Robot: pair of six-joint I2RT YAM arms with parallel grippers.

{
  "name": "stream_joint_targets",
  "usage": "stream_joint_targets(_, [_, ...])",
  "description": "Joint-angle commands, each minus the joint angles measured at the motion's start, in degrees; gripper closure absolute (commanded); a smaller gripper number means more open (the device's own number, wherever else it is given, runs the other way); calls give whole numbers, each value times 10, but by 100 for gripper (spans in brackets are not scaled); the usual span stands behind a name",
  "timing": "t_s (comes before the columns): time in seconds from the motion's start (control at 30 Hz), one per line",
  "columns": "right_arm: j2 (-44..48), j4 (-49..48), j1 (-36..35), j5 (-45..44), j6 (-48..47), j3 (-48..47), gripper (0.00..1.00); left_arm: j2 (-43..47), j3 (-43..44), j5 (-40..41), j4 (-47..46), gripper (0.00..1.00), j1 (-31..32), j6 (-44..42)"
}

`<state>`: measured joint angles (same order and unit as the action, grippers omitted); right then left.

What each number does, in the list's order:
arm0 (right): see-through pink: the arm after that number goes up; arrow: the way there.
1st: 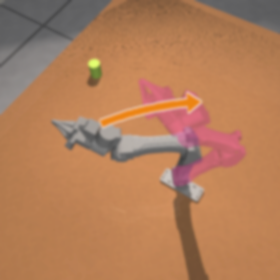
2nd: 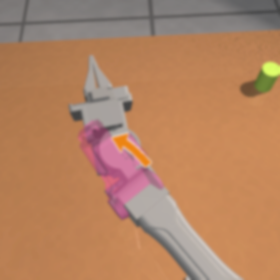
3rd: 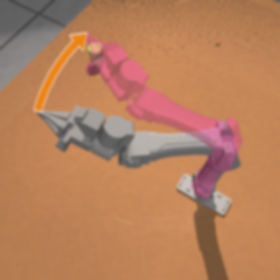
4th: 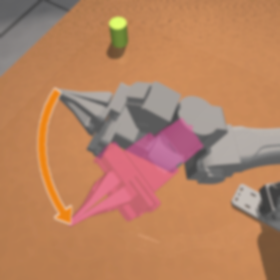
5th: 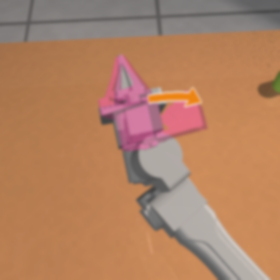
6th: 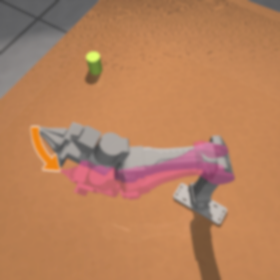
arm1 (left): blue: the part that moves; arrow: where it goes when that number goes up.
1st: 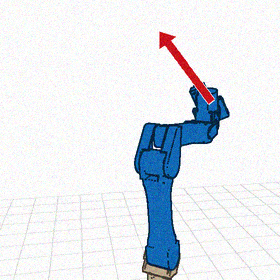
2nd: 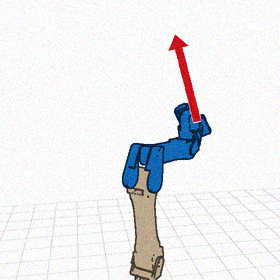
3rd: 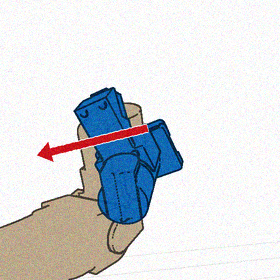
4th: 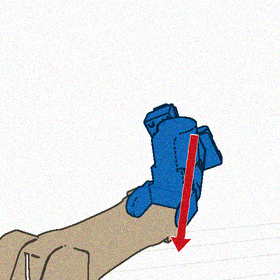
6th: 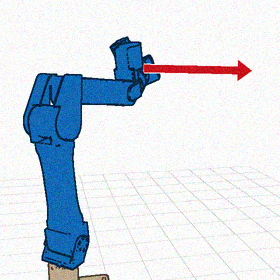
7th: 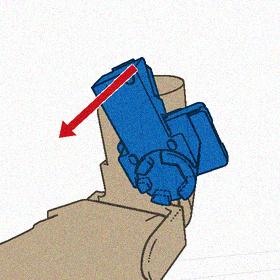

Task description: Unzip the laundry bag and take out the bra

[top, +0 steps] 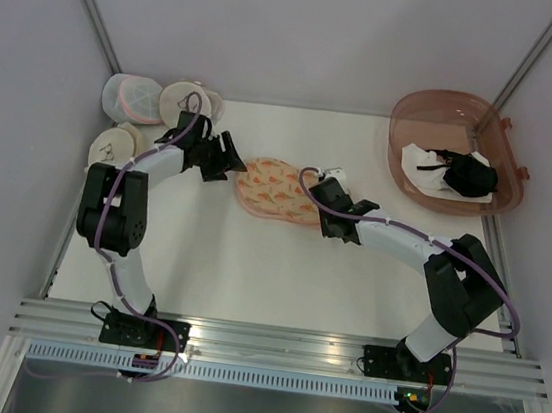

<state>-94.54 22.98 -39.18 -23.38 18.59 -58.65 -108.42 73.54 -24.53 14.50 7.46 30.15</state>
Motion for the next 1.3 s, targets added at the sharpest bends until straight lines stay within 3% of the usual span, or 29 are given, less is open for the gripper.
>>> stream_joint_targets(0.0, [15, 5, -8, 18, -1, 3, 100, 113, -72, 89, 9, 27, -1, 50])
stream_joint_targets(0.13, [9, -14, -30, 98, -10, 6, 100, 242, -222, 61, -39, 27, 4, 98])
stream_joint_targets(0.3, [20, -157, -50, 397, 7, 35, 100, 375, -396, -12, -94, 24, 11, 200])
stream_joint_targets(0.4, [2, -201, -70, 469, 23, 24, 100, 432, -454, -35, -132, 22, 29, 273])
stream_joint_targets(0.6, [-34, -225, -92, 501, 42, -1, 99, 442, -490, 4, -195, 15, 85, 358])
stream_joint_targets(0.67, [-37, -225, -97, 504, 43, -3, 100, 426, -505, 8, -256, 14, 91, 388])
stream_joint_targets(0.8, [-36, -240, -105, 501, 44, 1, 100, 351, -508, 30, -343, 14, 126, 425])
stream_joint_targets(1.03, [-24, -239, -105, 482, 39, 9, 99, 239, -451, 1, -347, 18, 176, 440])
stream_joint_targets(1.17, [-21, -234, -105, 481, 36, 10, 100, 233, -469, 21, -393, 31, 176, 452])
stream_joint_targets(1.23, [-15, -232, -104, 474, 29, 11, 100, 233, -465, 29, -393, 43, 176, 443])
stream_joint_targets(1.27, [-13, -211, -105, 468, 26, 13, 99, 232, -462, 30, -393, 54, 176, 439])
